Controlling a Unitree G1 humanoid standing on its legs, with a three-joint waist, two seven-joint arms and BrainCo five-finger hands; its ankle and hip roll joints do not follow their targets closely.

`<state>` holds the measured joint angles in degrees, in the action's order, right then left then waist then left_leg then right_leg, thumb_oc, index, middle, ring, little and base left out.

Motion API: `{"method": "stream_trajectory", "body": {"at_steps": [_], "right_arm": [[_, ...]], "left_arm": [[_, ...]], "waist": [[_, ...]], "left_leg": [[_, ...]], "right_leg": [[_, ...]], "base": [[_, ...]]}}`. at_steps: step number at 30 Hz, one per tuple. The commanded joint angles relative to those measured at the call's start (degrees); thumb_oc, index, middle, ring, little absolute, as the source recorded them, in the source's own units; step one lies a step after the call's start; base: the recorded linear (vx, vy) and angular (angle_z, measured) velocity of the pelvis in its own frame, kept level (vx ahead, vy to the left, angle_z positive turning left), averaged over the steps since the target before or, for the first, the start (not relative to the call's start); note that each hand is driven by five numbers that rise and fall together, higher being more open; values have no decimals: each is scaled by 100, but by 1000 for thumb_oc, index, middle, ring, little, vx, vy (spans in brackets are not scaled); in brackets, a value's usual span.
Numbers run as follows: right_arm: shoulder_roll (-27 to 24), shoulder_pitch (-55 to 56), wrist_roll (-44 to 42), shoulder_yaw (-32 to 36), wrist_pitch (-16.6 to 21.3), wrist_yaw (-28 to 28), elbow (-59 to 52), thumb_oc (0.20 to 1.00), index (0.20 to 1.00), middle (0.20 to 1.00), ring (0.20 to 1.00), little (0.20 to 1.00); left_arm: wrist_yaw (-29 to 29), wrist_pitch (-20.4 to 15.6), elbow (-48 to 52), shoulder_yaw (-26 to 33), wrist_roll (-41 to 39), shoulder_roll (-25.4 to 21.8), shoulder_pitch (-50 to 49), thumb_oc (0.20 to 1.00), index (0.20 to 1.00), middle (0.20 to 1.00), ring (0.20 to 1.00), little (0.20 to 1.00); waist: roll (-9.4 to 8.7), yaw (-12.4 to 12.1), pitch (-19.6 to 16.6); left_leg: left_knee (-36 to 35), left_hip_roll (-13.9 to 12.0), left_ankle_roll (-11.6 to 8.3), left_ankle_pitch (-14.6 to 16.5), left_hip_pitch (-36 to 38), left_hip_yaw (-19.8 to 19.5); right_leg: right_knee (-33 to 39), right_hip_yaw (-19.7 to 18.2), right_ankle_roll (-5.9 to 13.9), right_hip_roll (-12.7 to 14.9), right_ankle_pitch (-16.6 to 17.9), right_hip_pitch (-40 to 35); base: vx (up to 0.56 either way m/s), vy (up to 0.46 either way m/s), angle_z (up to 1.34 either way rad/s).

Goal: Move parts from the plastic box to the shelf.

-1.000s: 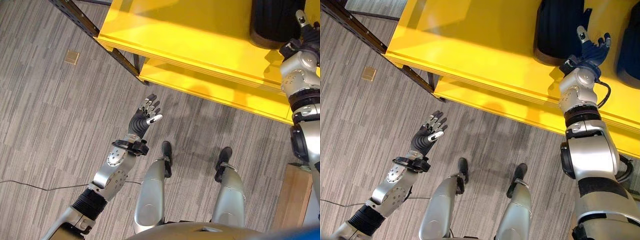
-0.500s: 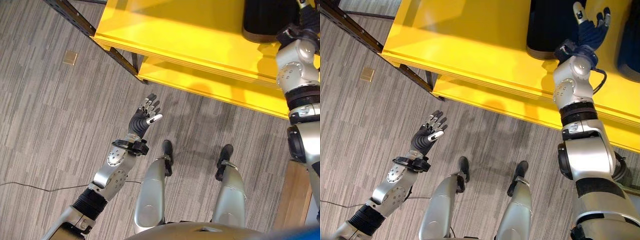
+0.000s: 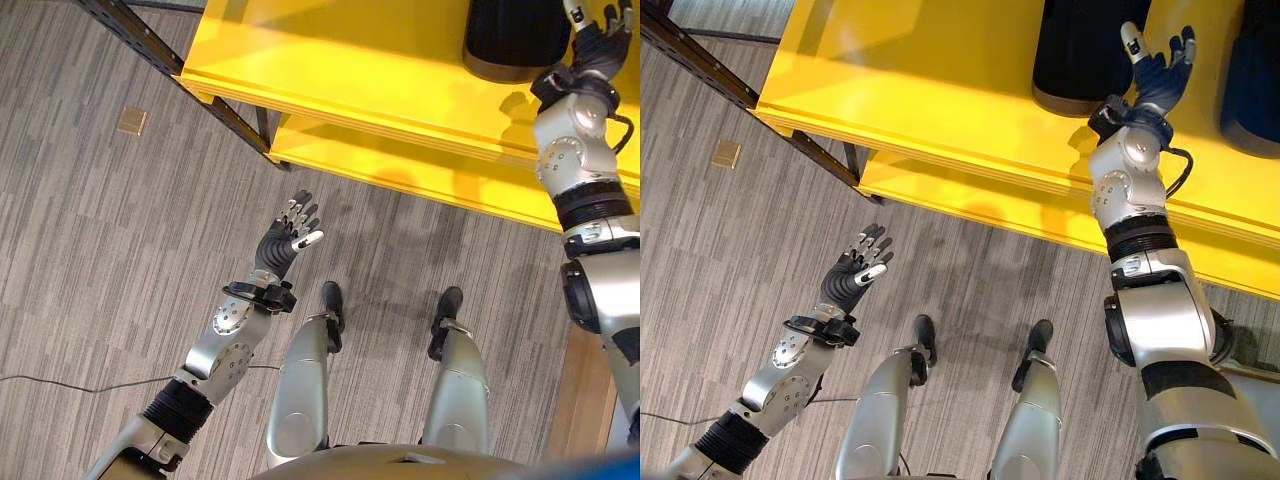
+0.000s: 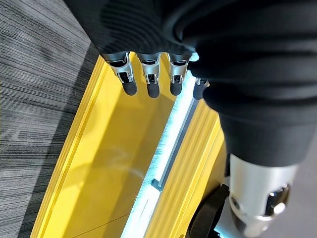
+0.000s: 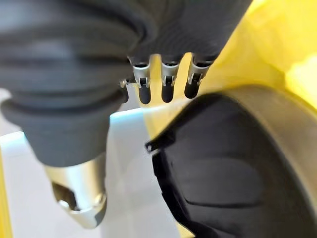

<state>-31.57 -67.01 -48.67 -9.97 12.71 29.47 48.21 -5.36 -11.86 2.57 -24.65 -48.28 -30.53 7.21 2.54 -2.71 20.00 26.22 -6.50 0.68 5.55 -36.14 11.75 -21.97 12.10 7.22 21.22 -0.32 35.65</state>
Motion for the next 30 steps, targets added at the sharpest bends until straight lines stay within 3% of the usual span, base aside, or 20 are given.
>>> {"method": "stream_trajectory", "body": {"at_steps": [1, 30], "right_arm": [[-125, -77, 188, 35, 225, -52, -374, 1000, 1000, 1000, 1000, 1000], [178, -12, 185, -132, 249, -166, -820, 1000, 1000, 1000, 1000, 1000]], "left_arm": [[-38, -250, 445, 239, -3, -355, -109, 1000, 1000, 1000, 1000, 1000], [-64, -290, 551, 331, -42, -455, -192, 1000, 1000, 1000, 1000, 1000]], "waist": [[-150, -115, 183], [-216, -155, 235]], "left_leg": [[470, -495, -471, 232, -307, -545], [644, -447, -395, 318, -458, -586]], "right_leg": [[411, -154, 422, 291, 453, -1205], [357, -145, 408, 264, 487, -1175]], "base": [[0, 0, 0], [0, 0, 0]]}}
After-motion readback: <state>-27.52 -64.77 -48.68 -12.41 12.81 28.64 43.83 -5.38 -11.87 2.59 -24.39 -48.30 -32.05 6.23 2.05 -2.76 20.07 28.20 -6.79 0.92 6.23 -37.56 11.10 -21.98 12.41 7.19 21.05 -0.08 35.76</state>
